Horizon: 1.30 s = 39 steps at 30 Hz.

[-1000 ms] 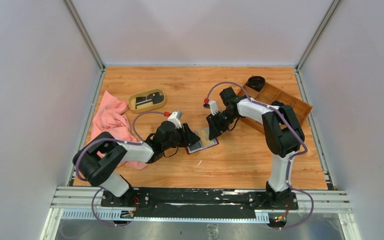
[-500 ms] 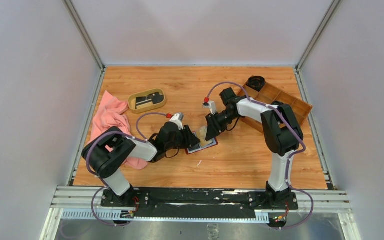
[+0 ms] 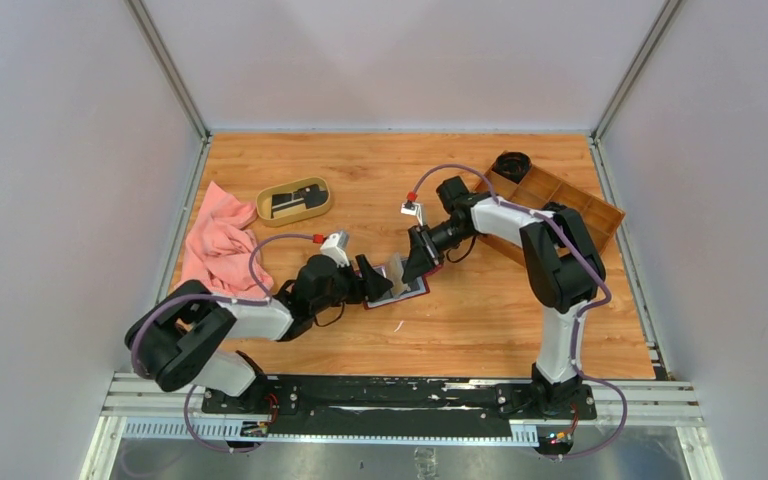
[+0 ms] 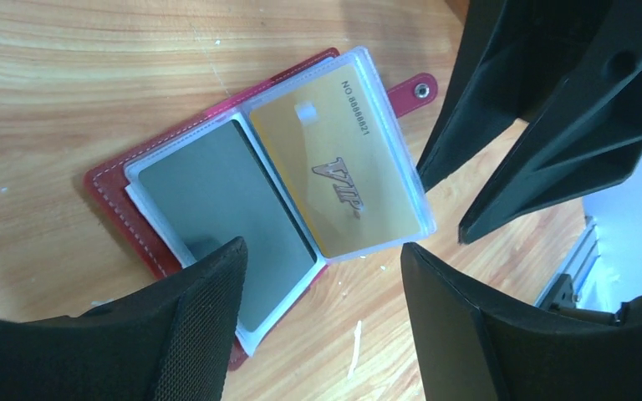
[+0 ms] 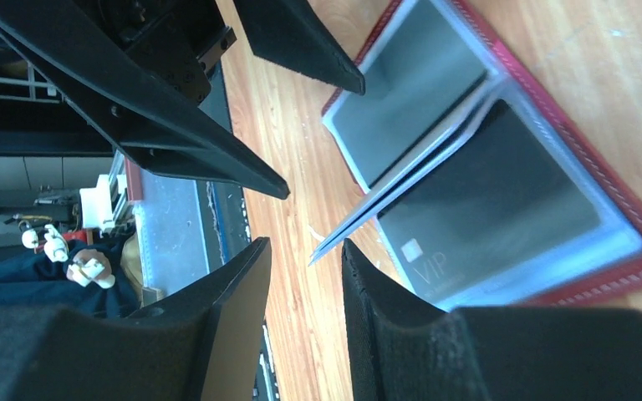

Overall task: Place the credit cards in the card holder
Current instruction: Turn over the card slot in the card holder.

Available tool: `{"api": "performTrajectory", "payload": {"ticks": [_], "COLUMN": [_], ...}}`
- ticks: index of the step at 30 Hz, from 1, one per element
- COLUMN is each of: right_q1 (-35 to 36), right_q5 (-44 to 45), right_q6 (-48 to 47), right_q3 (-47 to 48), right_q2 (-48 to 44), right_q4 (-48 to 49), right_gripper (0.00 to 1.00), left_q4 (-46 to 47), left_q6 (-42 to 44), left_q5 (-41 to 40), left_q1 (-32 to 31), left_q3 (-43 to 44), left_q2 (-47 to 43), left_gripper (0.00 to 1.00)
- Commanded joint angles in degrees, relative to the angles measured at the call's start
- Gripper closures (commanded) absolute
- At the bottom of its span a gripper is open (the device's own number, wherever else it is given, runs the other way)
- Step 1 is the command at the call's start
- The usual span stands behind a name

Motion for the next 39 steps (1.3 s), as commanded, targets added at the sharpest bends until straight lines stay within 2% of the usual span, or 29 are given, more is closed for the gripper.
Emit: {"api": "performTrajectory", "payload": {"ticks": [1, 8, 14, 20, 24, 31, 39], "right_q1": [3.9, 8.6, 8.0, 5.9, 4.5, 3.2, 2.0], "right_q5": [-3.2, 0.2, 2.9, 15.6, 23.1, 26.3, 27.5], "right_q6": [1.5, 3.3, 0.7, -5.9, -5.8, -2.8, 0.1], "right_q3": [1.1, 1.2, 0.9, 1.0, 0.2, 0.6, 0.6], "right_q2": [0.2, 1.2, -1.7, -6.9, -7.6, -3.7, -1.3], "right_q4": [0.4, 2.9, 2.6, -0.9, -0.7, 0.0, 0.7], "right_gripper": [0.59, 0.59, 0.59, 0.59, 0.58, 0.55, 0.52], "left_q4": [0.3, 0.3, -3.2, -3.6, -3.6, -3.2, -2.2], "left_q6": [-0.7, -1.2, 1.4, 3.0, 3.3, 3.5, 4.6], "left_q5": [-2.7, -6.1, -10.7, -7.9, -4.6, 2.7, 2.1], "left_q1": [0.6, 1.0, 1.2, 1.2, 1.2, 1.2, 1.2], "left_q3": [-2.3, -5.5, -8.5, -8.4, -6.5, -1.0, 1.4], "left_q2": [-5.1, -10.4, -18.3, -21.2, -19.2, -10.1, -0.2], "left_gripper": [0.28, 0.27, 0.29, 0.29, 0.28, 0.30, 0.36]}}
